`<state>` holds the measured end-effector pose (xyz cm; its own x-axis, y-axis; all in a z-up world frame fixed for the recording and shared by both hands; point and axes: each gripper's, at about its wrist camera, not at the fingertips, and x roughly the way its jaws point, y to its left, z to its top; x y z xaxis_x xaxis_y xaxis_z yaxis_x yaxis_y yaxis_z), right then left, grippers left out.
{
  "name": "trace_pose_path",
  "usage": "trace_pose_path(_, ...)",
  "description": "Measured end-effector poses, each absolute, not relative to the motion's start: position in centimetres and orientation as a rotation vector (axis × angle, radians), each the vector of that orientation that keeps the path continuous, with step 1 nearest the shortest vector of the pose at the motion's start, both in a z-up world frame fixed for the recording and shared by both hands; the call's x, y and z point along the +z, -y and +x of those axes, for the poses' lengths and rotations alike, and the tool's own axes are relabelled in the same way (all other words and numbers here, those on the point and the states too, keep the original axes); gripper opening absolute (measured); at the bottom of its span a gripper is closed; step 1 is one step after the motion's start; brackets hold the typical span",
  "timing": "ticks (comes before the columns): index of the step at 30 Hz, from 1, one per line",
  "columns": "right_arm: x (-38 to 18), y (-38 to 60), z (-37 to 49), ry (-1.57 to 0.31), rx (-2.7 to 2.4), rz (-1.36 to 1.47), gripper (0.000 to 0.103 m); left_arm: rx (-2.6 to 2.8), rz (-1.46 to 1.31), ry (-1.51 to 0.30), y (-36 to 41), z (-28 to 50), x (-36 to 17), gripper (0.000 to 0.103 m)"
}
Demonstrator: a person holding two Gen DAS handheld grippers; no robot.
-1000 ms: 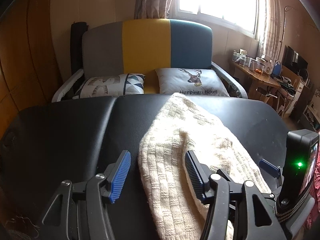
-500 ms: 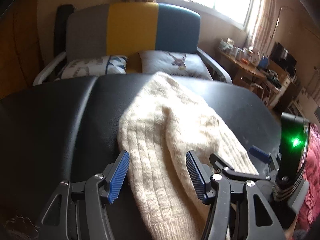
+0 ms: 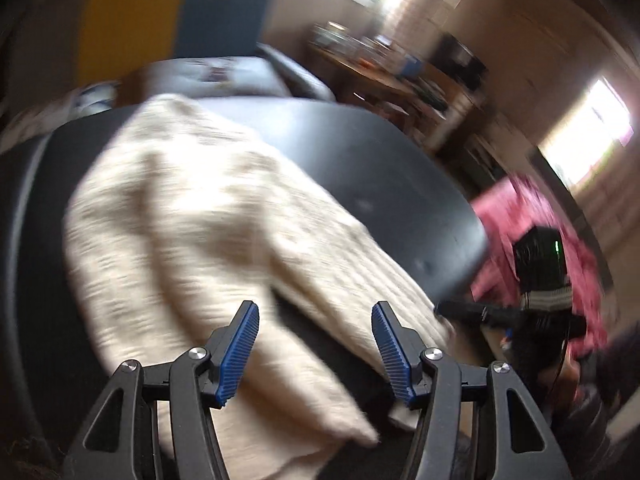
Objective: Fold clothes
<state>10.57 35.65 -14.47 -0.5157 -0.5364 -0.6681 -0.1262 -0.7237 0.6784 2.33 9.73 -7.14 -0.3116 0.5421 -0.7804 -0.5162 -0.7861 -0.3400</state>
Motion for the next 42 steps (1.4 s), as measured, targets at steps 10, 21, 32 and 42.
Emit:
trace_pose_path(10, -17.4, -40.6, 12.8, 1.547, -2.021, 1.121, 0.103, 1.761, -1.48, 0.014, -19.8, 3.0, -12.3, 0.059)
trace_pose_path(21, -19.3, -39.0, 12.1, 1.513, -1.797, 1.202, 0.103, 1.669, -1.58, 0.108, -22.8, 1.9, -14.2, 0.058)
trace_pose_path(32, -20.8, -36.6, 12.1, 1.818, -1.416, 0.879, 0.103, 1.578, -1.653, 0.249, -23.5, -0.1, -15.8, 0.059)
trace_pose_path(42, -20.3, -38.2, 13.1, 1.806, -1.576, 0.972, 0.103, 1.641, -1.773, 0.056, -27.0, 0.1, -16.3, 0.059)
